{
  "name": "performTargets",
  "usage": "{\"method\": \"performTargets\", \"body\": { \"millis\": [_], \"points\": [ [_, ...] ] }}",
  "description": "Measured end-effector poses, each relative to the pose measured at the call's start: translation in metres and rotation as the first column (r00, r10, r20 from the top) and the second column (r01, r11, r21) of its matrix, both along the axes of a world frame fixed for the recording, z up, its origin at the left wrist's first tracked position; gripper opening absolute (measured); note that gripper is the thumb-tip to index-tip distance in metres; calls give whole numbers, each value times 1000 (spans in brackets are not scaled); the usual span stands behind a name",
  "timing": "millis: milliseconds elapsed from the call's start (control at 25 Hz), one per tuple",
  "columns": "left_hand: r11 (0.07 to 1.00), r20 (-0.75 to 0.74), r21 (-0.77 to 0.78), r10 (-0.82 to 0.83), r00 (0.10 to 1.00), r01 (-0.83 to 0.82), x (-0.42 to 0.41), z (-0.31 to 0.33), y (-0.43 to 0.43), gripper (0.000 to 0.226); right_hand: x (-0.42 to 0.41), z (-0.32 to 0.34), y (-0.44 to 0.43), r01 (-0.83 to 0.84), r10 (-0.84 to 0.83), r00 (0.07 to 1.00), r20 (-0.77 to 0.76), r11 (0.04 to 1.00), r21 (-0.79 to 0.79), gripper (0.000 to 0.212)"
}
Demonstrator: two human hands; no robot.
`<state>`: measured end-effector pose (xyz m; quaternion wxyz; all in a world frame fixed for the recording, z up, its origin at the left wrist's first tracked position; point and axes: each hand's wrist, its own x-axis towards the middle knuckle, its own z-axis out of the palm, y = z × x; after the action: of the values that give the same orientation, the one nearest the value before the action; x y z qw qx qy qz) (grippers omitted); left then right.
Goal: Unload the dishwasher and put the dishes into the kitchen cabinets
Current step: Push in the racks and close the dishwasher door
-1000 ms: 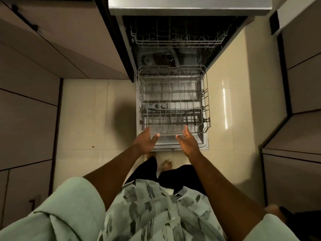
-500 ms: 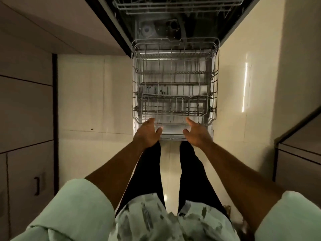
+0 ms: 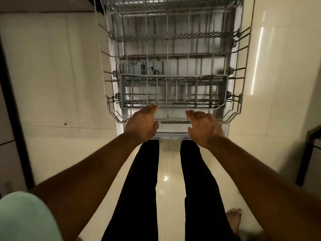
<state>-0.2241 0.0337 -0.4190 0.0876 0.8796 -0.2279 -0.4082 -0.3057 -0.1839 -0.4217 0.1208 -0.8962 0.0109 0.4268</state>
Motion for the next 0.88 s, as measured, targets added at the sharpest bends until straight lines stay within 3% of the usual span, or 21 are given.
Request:
{"method": "performTargets", "body": {
  "millis": [160, 320, 560, 880],
  "points": [
    [993, 26, 19, -114, 993, 113, -4, -40, 8, 90, -9, -46, 7, -29, 28, 999, 24, 998, 51, 58],
    [977, -55, 36, -208, 977, 210, -9, -62, 14, 69, -13, -64, 8, 38, -36, 999, -24, 992, 119, 65],
    [991, -130, 57, -112, 985, 120, 5, -59, -3, 62, 8, -64, 4, 81, -75, 996, -53, 988, 128, 71],
    [977, -13, -187, 101, 995, -101, 97, -76, -31, 55, 111, -58, -23, 237, -271, 934, 234, 958, 163, 53]
  ]
}}
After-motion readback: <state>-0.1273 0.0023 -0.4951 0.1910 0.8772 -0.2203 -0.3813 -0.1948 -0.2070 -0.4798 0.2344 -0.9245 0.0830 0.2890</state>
